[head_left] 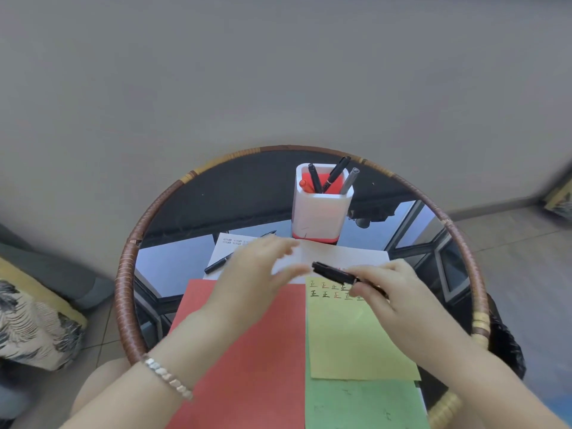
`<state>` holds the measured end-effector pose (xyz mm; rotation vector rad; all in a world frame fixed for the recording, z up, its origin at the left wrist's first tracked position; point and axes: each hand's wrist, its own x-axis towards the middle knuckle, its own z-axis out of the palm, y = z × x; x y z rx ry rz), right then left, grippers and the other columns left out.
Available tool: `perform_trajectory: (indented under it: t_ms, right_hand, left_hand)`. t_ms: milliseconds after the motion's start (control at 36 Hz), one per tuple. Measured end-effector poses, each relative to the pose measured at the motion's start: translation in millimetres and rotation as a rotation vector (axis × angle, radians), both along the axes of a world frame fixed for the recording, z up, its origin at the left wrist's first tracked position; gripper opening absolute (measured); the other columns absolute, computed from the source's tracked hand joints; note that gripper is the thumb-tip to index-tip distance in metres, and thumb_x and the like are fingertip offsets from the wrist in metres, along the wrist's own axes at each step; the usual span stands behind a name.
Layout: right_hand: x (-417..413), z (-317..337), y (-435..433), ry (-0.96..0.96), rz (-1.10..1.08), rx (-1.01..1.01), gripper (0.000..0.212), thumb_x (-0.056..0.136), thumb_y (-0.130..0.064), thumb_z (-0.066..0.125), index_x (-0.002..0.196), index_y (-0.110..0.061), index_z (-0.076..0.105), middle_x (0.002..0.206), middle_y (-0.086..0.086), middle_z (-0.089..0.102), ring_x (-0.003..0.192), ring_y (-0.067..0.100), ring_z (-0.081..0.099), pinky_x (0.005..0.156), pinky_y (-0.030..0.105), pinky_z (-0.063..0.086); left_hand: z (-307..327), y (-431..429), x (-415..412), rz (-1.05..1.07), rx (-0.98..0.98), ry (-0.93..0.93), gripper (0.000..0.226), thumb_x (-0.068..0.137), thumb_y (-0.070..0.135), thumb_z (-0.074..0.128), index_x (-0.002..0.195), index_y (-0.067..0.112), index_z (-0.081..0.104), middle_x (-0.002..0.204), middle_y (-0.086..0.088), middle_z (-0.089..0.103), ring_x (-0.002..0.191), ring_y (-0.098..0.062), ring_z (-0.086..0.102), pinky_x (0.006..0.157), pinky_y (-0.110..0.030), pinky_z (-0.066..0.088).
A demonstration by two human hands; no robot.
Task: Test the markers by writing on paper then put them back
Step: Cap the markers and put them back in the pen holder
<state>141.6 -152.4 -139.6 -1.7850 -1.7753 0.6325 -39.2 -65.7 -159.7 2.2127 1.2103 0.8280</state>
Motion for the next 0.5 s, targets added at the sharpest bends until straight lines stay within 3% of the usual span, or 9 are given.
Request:
perform_trajectory:
  t_ms: [111,194,278,389,500]
  right_hand:
    - [2,13,8,0.134,-0.049,0.218,0.035,0.090,-0.013,0.052,0.087,-0.047,0.049,0.086,-0.017,0.059,0.081,-0.009,0.054,0.066,0.004,0.039]
    - [-5,33,19,0.303,-0.080,0.486,0.035,0.087,-0.006,0.057,0.101,-0.037,0.049,0.094,-0.013,0.064,0.090,0.000,0.063,0.076,0.009,0.046]
    - [-16,58,37,0.406,-0.052,0.712,0.057,0.089,0.000,0.052,0.118,-0.045,0.032,0.095,-0.006,0.061,0.093,0.010,0.067,0.082,0.026,0.053]
    - [-26,62,73,0.259,-0.055,0.847,0.059,0.087,0.006,0.049,0.127,-0.036,0.034,0.105,-0.002,0.058,0.093,0.014,0.067,0.081,0.029,0.055]
    - [-26,36,101,-0.010,-0.110,0.872,0.049,0.084,0.004,0.055,0.122,-0.025,0.041,0.092,-0.005,0.056,0.077,0.006,0.055,0.074,0.014,0.046]
  left_hand:
    - [-11,26,-26,0.263,0.137,0.233,0.024,0.087,0.022,0.060,0.107,0.009,0.064,0.104,-0.006,0.061,0.093,-0.028,0.054,0.079,-0.038,0.042]
    - [-19,34,-40,0.326,0.070,0.395,0.029,0.090,0.019,0.053,0.118,0.011,0.058,0.114,-0.007,0.057,0.100,-0.028,0.050,0.079,-0.034,0.038]
    - [-25,36,-42,0.325,0.026,0.449,0.029,0.091,0.015,0.048,0.119,0.014,0.056,0.117,-0.003,0.056,0.105,-0.025,0.048,0.080,-0.032,0.037]
    - [-27,39,-43,0.325,-0.016,0.372,0.032,0.091,0.007,0.046,0.120,0.015,0.055,0.113,-0.004,0.057,0.104,-0.024,0.049,0.078,-0.032,0.040]
    - [-22,41,-43,0.353,-0.112,0.259,0.032,0.092,0.008,0.041,0.121,0.011,0.053,0.106,-0.009,0.058,0.100,-0.027,0.051,0.084,-0.039,0.043]
